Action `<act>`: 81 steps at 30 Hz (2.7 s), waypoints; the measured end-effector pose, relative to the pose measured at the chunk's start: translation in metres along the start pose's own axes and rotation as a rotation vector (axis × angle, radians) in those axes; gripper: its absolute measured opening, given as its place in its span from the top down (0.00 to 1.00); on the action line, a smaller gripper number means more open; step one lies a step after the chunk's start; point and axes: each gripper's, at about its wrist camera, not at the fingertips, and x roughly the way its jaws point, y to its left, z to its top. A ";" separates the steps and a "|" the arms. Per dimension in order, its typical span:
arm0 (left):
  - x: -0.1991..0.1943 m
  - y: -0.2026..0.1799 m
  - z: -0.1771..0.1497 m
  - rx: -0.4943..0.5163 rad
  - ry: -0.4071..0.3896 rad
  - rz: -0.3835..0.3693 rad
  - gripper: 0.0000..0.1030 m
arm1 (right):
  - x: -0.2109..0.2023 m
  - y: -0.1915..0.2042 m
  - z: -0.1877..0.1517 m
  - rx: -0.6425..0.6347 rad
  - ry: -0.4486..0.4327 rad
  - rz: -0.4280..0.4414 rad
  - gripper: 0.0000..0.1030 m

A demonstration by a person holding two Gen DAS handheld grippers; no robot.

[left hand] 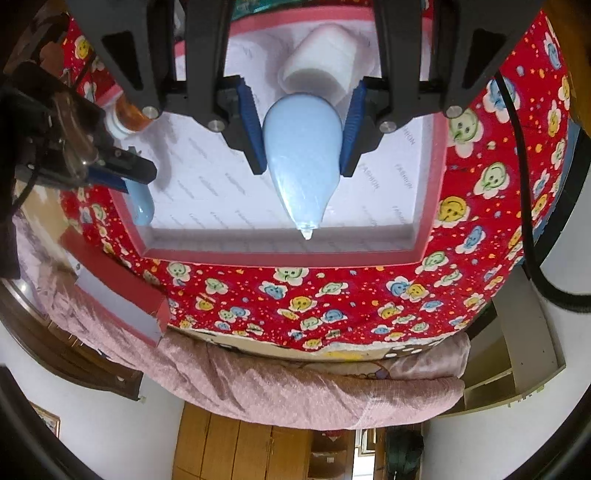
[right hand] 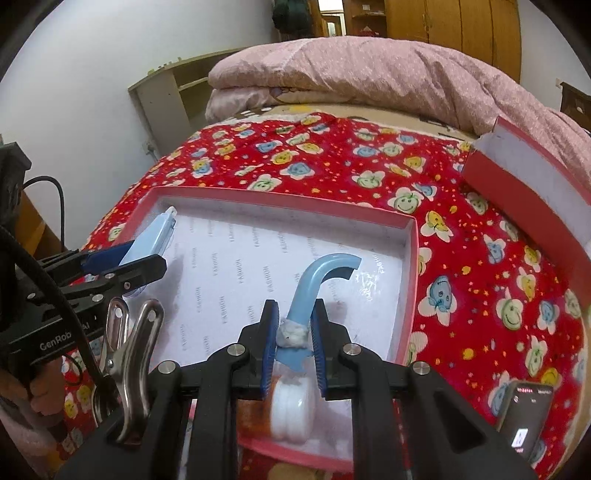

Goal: Organize rigid objects
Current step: 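Carry the teardrop piece into the tray with the left gripper while the right gripper carries the hook piece there, then open both grippers to release the pieces in the tray and withdraw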

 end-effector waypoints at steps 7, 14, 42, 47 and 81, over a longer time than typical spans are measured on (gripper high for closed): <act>0.016 -0.001 0.006 0.005 0.012 0.018 0.59 | 0.014 -0.007 0.008 0.004 0.011 -0.008 0.82; 0.030 0.001 0.007 -0.002 0.032 0.034 0.59 | 0.027 -0.009 0.011 0.007 0.023 -0.009 0.82; 0.041 0.000 0.008 0.026 0.023 0.078 0.59 | 0.038 -0.011 0.010 0.004 0.033 -0.019 0.82; 0.041 0.000 0.007 0.028 0.022 0.073 0.59 | 0.038 -0.010 0.011 0.004 0.035 -0.023 0.82; -0.066 -0.006 -0.041 0.004 -0.050 0.073 0.32 | -0.062 0.018 -0.038 0.010 -0.079 0.054 0.45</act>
